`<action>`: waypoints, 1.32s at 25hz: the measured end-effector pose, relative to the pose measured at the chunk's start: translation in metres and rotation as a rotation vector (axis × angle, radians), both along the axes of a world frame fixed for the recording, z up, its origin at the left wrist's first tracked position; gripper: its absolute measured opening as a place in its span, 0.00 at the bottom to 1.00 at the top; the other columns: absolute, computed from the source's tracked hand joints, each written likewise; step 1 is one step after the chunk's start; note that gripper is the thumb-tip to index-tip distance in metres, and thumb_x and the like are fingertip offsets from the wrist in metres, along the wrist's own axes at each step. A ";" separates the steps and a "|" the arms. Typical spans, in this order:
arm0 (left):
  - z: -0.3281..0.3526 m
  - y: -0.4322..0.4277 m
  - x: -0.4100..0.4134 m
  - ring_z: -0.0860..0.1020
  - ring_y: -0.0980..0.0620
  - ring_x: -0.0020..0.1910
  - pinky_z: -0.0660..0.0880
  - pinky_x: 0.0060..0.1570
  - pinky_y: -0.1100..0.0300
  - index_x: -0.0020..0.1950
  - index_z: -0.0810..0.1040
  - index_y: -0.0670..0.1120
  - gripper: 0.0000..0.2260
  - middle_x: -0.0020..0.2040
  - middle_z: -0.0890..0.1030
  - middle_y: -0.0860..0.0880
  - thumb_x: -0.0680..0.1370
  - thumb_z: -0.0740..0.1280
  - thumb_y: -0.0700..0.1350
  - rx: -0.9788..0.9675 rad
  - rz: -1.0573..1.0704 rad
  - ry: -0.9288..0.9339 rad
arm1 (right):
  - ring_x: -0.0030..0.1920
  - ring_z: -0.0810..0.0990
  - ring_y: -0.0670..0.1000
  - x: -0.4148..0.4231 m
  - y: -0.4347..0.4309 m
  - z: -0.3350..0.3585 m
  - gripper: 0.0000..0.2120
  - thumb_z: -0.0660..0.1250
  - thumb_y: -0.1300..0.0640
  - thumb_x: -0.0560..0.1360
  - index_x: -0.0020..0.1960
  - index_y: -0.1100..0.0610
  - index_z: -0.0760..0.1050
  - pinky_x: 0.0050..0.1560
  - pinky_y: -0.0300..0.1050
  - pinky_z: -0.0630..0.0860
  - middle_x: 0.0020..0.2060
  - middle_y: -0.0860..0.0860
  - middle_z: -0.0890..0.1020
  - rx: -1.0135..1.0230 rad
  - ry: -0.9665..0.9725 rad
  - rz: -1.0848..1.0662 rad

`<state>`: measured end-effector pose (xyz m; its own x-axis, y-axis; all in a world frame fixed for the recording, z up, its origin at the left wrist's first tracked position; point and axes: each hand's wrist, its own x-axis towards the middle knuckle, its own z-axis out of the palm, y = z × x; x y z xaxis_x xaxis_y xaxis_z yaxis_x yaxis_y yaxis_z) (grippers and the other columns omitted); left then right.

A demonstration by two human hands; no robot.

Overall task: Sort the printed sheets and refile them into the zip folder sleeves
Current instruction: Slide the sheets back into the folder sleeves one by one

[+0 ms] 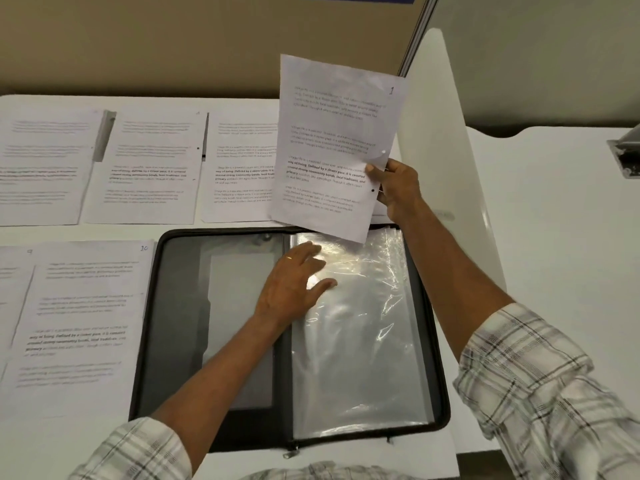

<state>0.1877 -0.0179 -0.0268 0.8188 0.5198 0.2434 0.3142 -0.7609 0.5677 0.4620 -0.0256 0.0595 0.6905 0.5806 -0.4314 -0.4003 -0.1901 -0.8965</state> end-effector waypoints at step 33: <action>0.027 0.070 0.021 0.69 0.52 0.69 0.75 0.63 0.44 0.45 0.84 0.55 0.15 0.73 0.68 0.57 0.68 0.80 0.62 -0.362 0.120 0.053 | 0.56 0.85 0.56 0.032 -0.014 -0.022 0.11 0.73 0.62 0.77 0.60 0.60 0.82 0.62 0.59 0.80 0.54 0.54 0.86 -0.129 -0.226 0.093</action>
<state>0.2087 0.0522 0.0006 0.7535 0.6573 -0.0141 0.4247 -0.4701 0.7737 0.4937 -0.0392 0.0373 0.7242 0.5959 -0.3469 -0.1685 -0.3348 -0.9271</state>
